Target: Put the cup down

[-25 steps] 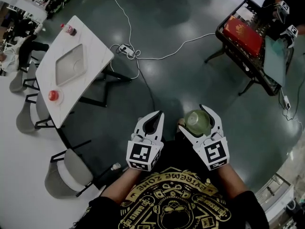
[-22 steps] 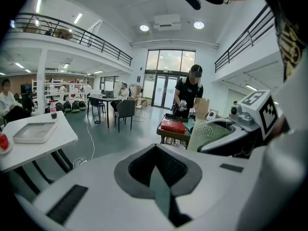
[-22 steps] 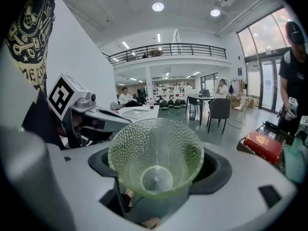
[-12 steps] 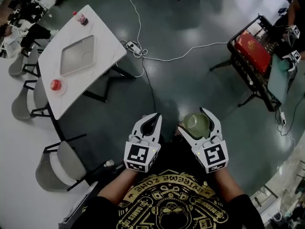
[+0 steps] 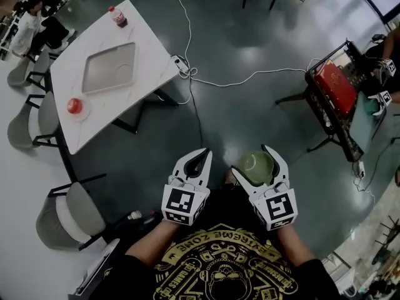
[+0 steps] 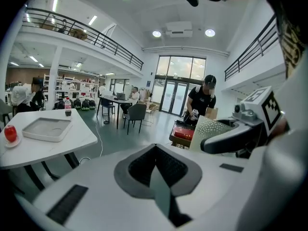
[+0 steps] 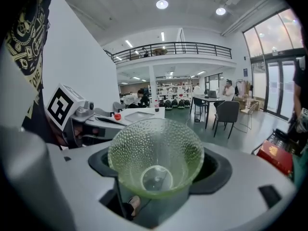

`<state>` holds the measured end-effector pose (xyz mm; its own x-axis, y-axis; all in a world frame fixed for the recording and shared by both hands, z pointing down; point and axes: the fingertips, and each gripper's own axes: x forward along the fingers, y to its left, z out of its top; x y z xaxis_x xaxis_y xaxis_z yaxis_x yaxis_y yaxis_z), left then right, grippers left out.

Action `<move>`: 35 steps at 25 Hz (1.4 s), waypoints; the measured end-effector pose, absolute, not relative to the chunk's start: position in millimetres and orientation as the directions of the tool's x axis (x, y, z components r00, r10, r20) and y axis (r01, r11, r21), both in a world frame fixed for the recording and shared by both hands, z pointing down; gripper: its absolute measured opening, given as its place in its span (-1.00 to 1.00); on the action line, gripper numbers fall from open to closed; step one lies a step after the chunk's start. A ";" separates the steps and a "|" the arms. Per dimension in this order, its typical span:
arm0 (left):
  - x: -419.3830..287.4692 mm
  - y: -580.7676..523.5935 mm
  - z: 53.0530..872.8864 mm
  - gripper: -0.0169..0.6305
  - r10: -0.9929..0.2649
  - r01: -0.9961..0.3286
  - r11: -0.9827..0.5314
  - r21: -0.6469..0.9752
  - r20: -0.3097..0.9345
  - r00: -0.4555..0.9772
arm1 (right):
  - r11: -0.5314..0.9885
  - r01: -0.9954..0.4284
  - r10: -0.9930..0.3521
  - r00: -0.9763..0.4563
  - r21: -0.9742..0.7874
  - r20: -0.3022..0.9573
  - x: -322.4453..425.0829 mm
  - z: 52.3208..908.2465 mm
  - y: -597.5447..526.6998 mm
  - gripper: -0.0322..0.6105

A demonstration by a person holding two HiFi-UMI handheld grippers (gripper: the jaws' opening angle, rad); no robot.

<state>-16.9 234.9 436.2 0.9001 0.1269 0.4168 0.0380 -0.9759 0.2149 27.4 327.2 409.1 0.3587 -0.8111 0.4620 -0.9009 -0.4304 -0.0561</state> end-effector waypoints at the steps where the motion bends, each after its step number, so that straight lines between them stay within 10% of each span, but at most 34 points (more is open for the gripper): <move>1: -16.6 230.3 434.7 -0.94 0.125 0.037 -0.976 0.217 0.412 0.902 | -0.429 -0.902 -0.809 0.358 -0.052 0.466 26.8 407.5 322.6 0.34; 35: -61.2 20.2 415.2 -0.94 0.009 -0.066 -0.975 0.212 0.335 0.942 | -0.334 -0.942 -0.850 0.297 -0.010 0.434 -7.1 385.0 108.1 0.34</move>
